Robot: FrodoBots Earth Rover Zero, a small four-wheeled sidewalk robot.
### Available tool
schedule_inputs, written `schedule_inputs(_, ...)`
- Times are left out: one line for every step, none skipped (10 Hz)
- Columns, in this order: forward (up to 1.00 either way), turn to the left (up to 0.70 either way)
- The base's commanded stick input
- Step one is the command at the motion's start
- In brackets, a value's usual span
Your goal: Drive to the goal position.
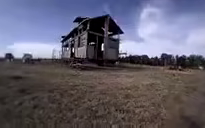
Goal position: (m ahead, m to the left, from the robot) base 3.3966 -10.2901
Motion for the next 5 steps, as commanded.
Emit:
schedule_inputs(0.70, 0.00)
schedule_inputs(0.70, 0.00)
schedule_inputs(0.70, 0.10)
schedule_inputs(0.70, 0.25)
schedule_inputs(0.70, 0.00)
